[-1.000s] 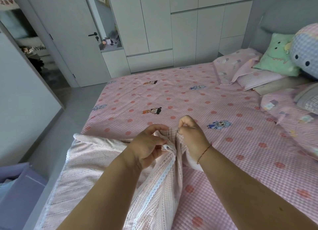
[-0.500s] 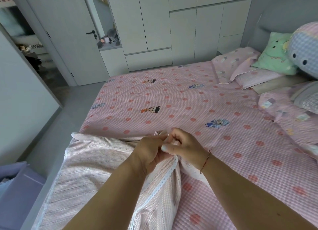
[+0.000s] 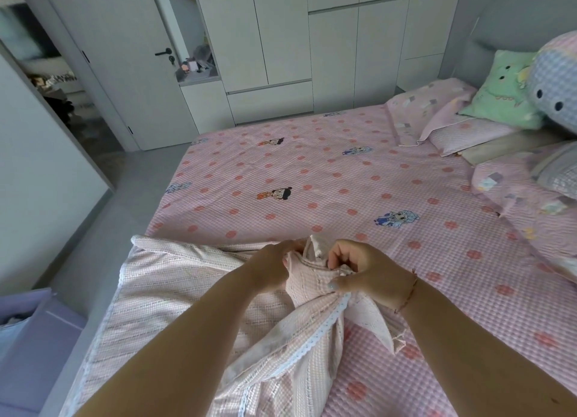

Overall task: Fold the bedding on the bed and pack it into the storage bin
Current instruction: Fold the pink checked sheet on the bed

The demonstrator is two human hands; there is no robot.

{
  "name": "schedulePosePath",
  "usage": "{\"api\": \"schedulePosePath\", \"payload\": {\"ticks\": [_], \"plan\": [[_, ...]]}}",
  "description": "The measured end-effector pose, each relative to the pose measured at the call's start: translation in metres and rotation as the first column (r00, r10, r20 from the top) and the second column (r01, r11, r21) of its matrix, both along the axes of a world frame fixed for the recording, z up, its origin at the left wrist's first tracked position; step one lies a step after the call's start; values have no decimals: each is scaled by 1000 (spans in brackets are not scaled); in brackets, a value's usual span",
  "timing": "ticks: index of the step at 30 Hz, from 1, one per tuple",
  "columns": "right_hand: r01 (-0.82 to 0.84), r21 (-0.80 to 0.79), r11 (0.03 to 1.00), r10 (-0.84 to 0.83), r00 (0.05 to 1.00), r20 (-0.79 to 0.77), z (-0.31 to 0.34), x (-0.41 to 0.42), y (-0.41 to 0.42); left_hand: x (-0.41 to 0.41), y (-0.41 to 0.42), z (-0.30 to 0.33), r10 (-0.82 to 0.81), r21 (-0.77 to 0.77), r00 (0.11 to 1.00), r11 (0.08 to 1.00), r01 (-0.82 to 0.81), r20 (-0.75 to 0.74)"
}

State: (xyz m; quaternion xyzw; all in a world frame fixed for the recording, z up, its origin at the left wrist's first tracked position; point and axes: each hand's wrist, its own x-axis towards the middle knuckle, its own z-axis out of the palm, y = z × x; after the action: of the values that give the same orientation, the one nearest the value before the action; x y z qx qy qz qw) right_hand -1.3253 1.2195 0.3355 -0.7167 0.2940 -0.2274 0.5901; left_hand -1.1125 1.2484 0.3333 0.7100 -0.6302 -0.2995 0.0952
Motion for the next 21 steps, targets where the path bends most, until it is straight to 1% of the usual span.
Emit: {"api": "schedulePosePath", "payload": {"ticks": [1, 3, 5, 7, 9, 11, 15, 18, 21], "plan": [[-19, -1, 1000, 19, 1000, -7, 0, -2, 1, 3, -4, -2, -67, 9, 996, 998, 66, 67], [-49, 11, 999, 50, 999, -19, 0, -7, 3, 6, -13, -9, -167, 45, 974, 986, 162, 151], [-73, 26, 997, 74, 997, -20, 1, -14, 3, 5, -20, -14, -231, 98, 940, 972, 213, 251], [-72, 36, 997, 73, 997, -19, 1, -22, 1, 8, -24, -16, -264, 143, 879, 964, 225, 397], [-16, 19, 1000, 17, 999, -41, -1, -33, -7, 15, -29, -18, -228, 126, 830, 974, 190, 509], [84, -41, 996, -87, 993, -80, -4, -39, -18, 28, -35, -13, -179, 68, 777, 982, 174, 604], [259, -136, 956, -272, 958, -88, -7, -39, -40, 48, -48, 33, -107, -26, 733, 986, 168, 672], [344, -118, 932, -346, 938, -1, 4, -26, -50, 56, -57, 90, -40, -126, 716, 976, 177, 697], [404, -64, 912, -389, 905, 175, 35, -11, -61, 53, -58, 160, 92, -302, 701, 936, 182, 707]]}}
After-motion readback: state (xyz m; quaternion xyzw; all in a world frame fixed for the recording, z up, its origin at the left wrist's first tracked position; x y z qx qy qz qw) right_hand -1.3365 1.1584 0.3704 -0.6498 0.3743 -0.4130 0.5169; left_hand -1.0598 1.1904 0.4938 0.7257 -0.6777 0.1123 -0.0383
